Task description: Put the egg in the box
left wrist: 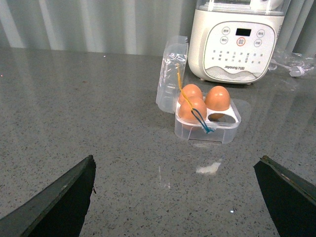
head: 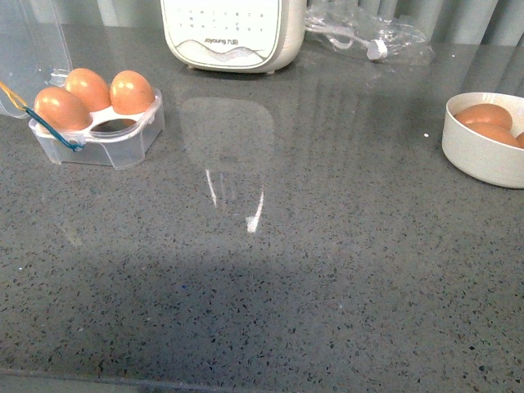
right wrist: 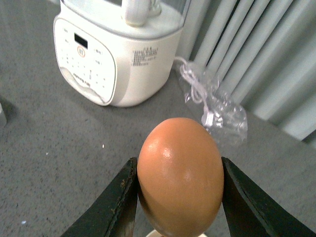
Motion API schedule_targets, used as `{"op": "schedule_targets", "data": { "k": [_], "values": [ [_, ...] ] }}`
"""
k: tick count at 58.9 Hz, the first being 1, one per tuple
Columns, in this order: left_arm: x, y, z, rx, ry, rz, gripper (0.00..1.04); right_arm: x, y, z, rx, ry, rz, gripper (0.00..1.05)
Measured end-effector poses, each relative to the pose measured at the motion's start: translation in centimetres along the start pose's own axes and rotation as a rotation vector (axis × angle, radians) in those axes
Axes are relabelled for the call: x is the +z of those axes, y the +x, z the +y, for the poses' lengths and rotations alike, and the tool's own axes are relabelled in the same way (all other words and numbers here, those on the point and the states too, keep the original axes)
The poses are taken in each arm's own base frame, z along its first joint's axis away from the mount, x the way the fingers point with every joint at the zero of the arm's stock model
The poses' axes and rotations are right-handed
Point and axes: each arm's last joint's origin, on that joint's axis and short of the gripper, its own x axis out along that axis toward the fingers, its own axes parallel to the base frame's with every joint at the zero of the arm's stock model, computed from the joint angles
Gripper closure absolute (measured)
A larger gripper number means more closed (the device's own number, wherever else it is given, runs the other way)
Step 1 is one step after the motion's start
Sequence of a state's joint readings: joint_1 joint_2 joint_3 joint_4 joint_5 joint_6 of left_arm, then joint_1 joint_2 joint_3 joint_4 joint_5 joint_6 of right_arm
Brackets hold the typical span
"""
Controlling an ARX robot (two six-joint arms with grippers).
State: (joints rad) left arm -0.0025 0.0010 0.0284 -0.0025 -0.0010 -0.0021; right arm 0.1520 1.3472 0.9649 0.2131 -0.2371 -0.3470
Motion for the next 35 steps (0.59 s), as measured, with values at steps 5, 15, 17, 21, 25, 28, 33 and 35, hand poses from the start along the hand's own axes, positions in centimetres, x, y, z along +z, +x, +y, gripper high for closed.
{"op": "schedule_targets", "data": {
  "k": [5,15,17,21,25,28,33,35],
  "values": [
    [0.0,0.0,0.0,0.000,0.000,0.000,0.07,-0.9,-0.3,0.8,0.000,0.002,-0.092,0.64],
    [0.0,0.0,0.0,0.000,0.000,0.000,0.07,-2.0,-0.6,1.9,-0.020,0.064,-0.233,0.64],
    [0.0,0.0,0.0,0.000,0.000,0.000,0.07,-2.1,-0.5,2.0,-0.020,0.080,-0.248,0.64],
    [0.0,0.0,0.0,0.000,0.000,0.000,0.07,-2.6,0.1,2.2,-0.012,0.142,-0.261,0.64],
    [0.0,0.0,0.0,0.000,0.000,0.000,0.07,-3.7,1.7,2.5,-0.024,0.248,-0.233,0.64],
    [0.0,0.0,0.0,0.000,0.000,0.000,0.07,-4.4,2.9,3.0,-0.029,0.314,-0.212,0.64],
    [0.0,0.0,0.0,0.000,0.000,0.000,0.07,-5.1,4.7,4.4,-0.009,0.393,-0.183,0.64],
    [0.0,0.0,0.0,0.000,0.000,0.000,0.07,-5.2,5.2,5.0,0.012,0.414,-0.181,0.64]
  ]
}}
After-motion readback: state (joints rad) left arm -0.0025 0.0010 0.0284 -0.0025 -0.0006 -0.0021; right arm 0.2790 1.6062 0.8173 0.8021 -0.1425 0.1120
